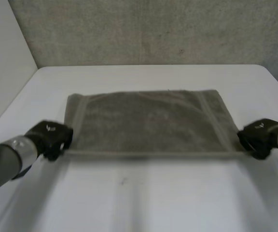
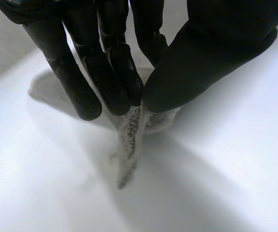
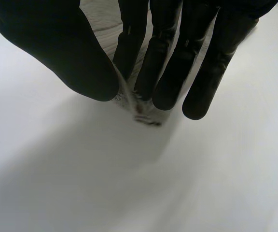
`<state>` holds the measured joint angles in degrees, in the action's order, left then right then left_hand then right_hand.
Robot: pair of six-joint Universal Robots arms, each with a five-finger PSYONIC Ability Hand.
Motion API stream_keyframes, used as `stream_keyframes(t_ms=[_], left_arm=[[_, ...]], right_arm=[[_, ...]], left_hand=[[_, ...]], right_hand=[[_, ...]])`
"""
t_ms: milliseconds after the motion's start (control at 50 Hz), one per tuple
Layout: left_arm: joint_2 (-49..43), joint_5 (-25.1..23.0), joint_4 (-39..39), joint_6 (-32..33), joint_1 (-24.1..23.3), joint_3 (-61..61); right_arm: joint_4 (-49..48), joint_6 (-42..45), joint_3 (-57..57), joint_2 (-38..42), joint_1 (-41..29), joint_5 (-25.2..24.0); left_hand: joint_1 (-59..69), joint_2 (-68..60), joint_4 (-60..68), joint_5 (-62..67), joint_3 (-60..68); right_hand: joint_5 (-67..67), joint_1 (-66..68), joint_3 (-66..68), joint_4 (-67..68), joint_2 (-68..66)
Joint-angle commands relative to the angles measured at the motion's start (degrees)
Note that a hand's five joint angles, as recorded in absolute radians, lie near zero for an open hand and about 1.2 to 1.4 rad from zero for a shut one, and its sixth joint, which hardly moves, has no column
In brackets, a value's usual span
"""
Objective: Fold the towel.
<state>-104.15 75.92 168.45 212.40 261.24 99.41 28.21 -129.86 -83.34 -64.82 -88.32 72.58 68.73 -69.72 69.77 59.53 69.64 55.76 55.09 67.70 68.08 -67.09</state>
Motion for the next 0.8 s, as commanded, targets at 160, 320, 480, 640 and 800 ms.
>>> stream_keyframes(t_ms=[160,320,480,640,800], left_arm=[[11.70,-5.08,-6.66,6.45,3.32,3.25],[-0.67,-4.29,3.62,5.22,-0.02,-5.00],[-16.58,0.88,8.03,1.97,-3.44,-21.95],[-29.07,3.88,10.84,2.05,-5.74,-38.39],[-38.05,3.62,10.94,2.05,-6.97,-50.11]], right_arm=[[4.86,6.90,-1.57,-14.46,2.54,-2.88],[-6.22,0.14,4.57,-2.62,-3.06,-0.60],[-18.94,-1.98,13.37,9.34,-10.73,8.44],[-37.50,-1.28,17.24,16.47,-13.28,12.85],[-44.29,-1.01,21.38,21.84,-13.63,12.33]], left_hand=[[11.27,-10.28,10.23,10.47,10.36],[11.27,-10.28,10.23,10.47,10.36],[11.27,-10.28,10.23,10.47,10.36],[11.27,-10.28,10.23,10.47,10.36],[11.27,-10.28,10.23,10.47,10.36]], right_hand=[[14.24,24.91,12.30,11.92,-12.91],[14.24,24.91,12.30,11.92,-12.91],[14.24,24.91,12.30,11.92,-12.91],[14.24,24.91,12.30,11.92,-12.91],[14.24,24.91,12.30,11.92,-12.91]])
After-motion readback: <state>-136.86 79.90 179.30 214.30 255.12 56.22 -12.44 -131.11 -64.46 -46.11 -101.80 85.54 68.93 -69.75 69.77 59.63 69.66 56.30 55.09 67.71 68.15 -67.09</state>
